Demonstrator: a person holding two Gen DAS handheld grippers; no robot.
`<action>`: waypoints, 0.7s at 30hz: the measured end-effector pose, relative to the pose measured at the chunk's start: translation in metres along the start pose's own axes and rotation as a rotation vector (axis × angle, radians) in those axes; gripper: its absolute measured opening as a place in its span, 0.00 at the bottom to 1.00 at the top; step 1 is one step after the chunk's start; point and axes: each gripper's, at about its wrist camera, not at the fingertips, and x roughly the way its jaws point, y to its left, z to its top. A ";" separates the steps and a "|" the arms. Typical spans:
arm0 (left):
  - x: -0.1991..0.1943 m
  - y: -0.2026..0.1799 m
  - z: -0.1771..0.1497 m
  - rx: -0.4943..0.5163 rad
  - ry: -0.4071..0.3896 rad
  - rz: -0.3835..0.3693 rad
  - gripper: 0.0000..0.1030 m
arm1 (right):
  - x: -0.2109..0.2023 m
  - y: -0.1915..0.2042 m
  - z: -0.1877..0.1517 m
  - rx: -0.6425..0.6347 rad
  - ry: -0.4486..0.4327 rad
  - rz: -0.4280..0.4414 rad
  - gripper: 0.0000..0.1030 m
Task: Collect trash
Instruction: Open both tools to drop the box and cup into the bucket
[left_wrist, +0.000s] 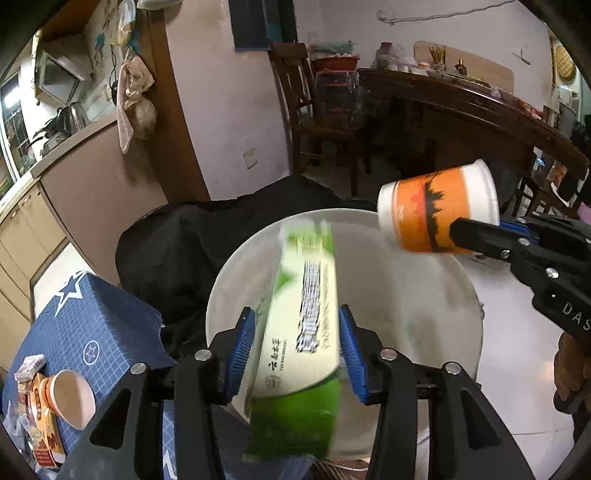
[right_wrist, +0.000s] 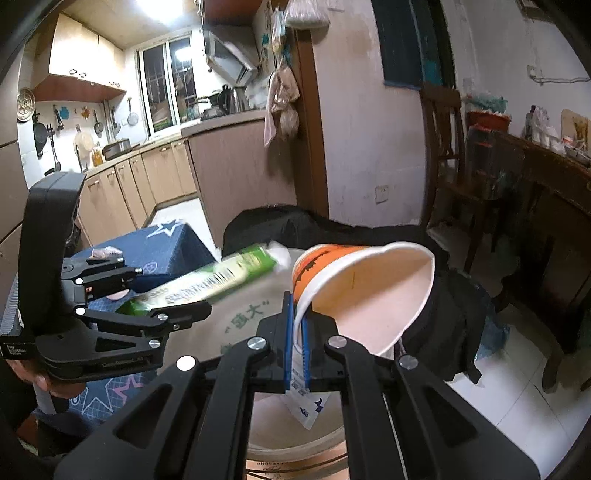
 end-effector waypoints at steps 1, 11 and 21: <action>0.000 0.000 0.000 -0.002 -0.006 0.004 0.64 | 0.002 -0.001 0.000 0.001 0.004 0.003 0.17; -0.013 0.004 -0.005 0.014 -0.044 0.095 0.64 | -0.007 -0.005 0.001 0.026 -0.036 0.006 0.49; -0.041 0.021 -0.015 -0.029 -0.112 0.256 0.64 | -0.020 0.017 0.001 -0.026 -0.067 -0.007 0.49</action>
